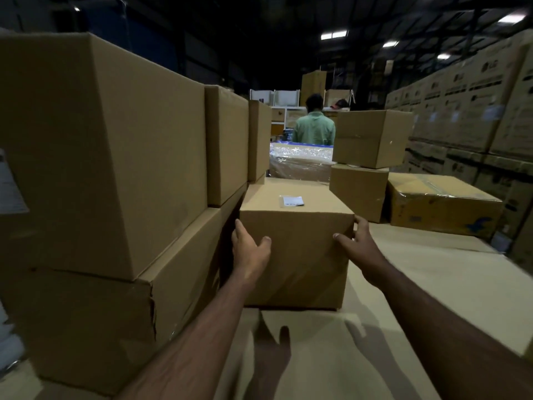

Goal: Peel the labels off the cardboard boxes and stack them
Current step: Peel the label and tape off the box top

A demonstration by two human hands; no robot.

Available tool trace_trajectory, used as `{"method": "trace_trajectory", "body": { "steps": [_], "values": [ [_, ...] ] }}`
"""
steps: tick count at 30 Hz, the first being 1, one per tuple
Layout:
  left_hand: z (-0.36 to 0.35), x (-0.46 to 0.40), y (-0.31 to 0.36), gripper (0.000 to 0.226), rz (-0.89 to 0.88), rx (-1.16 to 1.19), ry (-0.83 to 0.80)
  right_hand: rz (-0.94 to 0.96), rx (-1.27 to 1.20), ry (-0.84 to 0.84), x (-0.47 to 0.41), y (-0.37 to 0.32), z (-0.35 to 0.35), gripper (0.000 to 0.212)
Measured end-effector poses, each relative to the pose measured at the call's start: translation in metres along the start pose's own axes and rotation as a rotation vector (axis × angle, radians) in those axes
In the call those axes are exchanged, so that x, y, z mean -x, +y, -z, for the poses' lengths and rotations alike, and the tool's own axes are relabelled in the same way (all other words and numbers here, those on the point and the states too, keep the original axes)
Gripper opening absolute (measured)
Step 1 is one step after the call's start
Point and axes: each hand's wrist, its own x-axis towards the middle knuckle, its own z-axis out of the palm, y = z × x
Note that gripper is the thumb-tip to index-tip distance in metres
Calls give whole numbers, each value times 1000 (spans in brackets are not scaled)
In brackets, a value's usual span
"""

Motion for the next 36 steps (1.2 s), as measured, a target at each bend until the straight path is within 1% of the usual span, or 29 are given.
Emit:
{"method": "trace_trajectory", "body": {
  "steps": [4,10,15,19,22,26,32,36],
  "values": [
    [10,27,18,84,-29,-3,-9,-13,5,29,34,-19,19,66],
    [25,78,65,79,-67,25,-108,-41,41,97,106,-56,56,66],
    [44,129,84,73,-108,53,-188,5,55,142,174,-89,85,67],
    [56,167,80,72,-178,75,-244,22,76,172,232,-96,98,69],
    [62,190,69,69,-193,136,-315,26,108,217,276,-96,107,71],
    [65,235,48,59,-238,185,-399,34,141,334,334,-84,120,71],
    [56,298,24,66,-264,202,-512,-15,96,492,411,-55,127,72],
    [50,318,10,62,-243,259,-552,-18,110,563,443,-41,130,71]
  ]
}}
